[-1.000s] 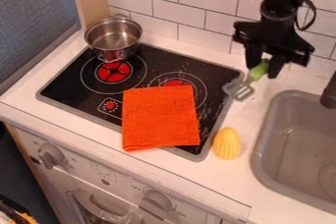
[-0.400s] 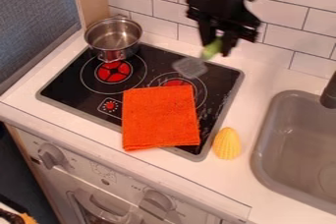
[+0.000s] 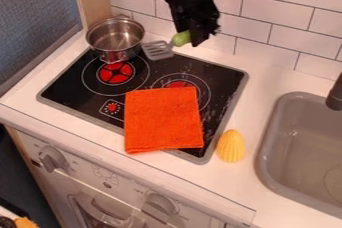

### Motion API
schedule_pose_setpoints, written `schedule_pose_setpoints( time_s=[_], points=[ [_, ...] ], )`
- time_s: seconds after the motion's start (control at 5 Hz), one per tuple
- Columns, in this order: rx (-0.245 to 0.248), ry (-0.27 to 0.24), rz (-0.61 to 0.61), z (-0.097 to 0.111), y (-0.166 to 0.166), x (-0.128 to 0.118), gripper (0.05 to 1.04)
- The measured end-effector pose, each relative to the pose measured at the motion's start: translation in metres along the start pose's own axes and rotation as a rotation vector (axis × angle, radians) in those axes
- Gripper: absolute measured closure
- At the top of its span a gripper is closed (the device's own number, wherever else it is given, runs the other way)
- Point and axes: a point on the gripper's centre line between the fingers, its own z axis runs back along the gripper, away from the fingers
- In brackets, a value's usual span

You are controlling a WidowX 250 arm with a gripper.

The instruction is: Put the green spatula on the right burner

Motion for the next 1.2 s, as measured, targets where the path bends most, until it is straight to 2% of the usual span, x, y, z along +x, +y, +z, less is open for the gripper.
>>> schedule_pose_setpoints(
  time_s=[0.2,0.4,0.6,0.8,1.0,1.2],
  points=[
    [-0.016,0.028,-0.125,-0.018,0.005,0.001,0.676],
    [-0.002,0.052,-0.199,-0.035,0.007,0.003,0.676],
    [-0.018,0.066,-0.26,-0.061,-0.008,0.007,0.676],
    [-0.042,0.103,-0.3,-0.073,-0.013,0.012,0.676],
    [-0.063,0.103,-0.295,-0.078,-0.015,0.014,0.568],
    [-0.074,0.142,-0.279,-0.081,-0.02,0.01,0.246]
  ],
)
